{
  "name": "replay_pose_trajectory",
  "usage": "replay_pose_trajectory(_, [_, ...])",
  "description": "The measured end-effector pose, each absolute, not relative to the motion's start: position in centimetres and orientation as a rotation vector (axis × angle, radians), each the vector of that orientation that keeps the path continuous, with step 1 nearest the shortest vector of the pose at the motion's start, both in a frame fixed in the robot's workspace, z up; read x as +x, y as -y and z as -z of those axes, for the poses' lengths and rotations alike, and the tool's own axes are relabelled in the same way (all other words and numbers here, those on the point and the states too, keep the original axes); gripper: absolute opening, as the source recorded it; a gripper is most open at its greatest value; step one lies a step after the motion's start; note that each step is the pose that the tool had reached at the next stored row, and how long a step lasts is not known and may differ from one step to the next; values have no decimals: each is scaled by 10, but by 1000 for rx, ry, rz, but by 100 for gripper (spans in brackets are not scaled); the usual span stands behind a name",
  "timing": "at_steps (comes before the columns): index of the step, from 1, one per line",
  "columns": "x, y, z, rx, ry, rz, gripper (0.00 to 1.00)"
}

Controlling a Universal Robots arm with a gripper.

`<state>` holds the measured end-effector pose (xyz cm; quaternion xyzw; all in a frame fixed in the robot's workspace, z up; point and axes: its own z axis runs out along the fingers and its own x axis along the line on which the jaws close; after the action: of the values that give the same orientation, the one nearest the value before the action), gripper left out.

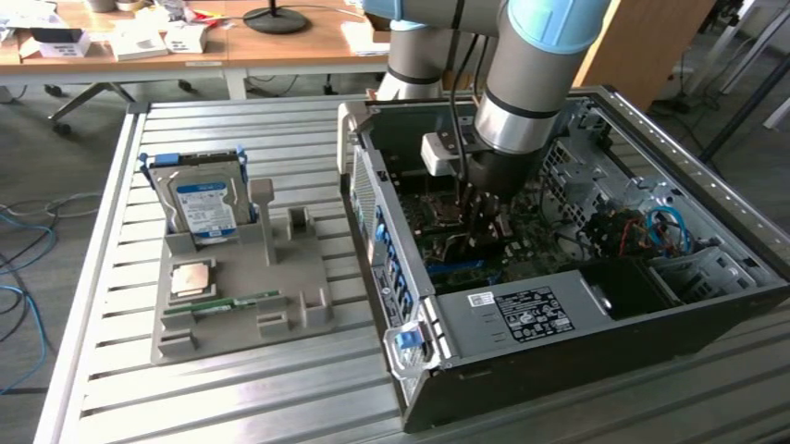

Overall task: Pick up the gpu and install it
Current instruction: 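Insert the gpu into the slot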

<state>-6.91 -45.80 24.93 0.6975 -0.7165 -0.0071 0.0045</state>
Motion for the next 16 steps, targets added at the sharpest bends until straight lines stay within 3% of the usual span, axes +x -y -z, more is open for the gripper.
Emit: replay_pose_trajectory(16, [-69,458,-249,2185,2245,23,26])
